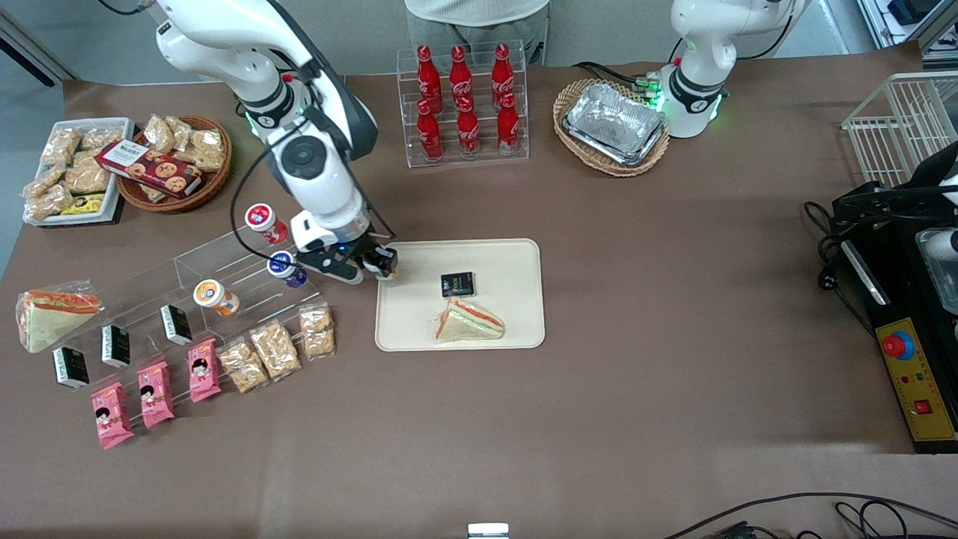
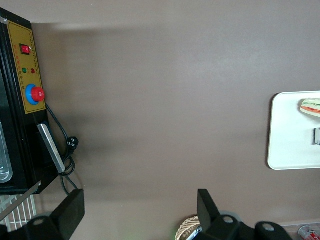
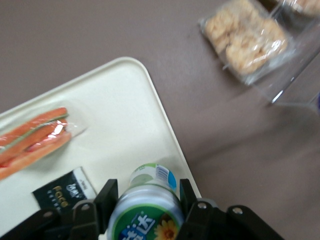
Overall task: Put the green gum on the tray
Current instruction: 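Lift the bottle and carry it with the right gripper to the tray, then lower the bottle onto the tray beside the black box and release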
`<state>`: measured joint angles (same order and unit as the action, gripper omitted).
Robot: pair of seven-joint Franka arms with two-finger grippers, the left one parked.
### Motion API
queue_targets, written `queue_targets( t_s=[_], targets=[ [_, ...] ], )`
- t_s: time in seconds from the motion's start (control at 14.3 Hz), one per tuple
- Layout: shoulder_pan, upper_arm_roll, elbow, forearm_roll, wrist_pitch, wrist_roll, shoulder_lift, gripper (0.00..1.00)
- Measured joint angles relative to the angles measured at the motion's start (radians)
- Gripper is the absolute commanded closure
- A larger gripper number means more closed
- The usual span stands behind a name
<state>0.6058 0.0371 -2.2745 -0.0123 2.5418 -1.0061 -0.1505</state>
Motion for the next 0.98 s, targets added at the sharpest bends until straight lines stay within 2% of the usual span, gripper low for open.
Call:
queue_targets(
  t_s=[0.21, 0.35, 0.42, 0.49, 0.56, 0.98],
  targets=[
    [0.039, 0.000, -0.033, -0.059, 0.100, -0.112, -0.068, 0.60],
    [0.050, 0.000, -0.036, -0.070, 0.137, -0.141, -0.106, 0.59],
    [0.052, 0.000, -0.037, -0.071, 0.149, -0.147, -0.120, 0.55],
    [0.052, 0.000, -0.037, -0.072, 0.157, -0.148, -0.128, 0.36],
    [0.052, 0.001, -0.037, -0.072, 0.159, -0.149, -0.132, 0.00],
    [0.052, 0.005, -0.036, -0.072, 0.164, -0.149, -0.132, 0.00]
  ],
)
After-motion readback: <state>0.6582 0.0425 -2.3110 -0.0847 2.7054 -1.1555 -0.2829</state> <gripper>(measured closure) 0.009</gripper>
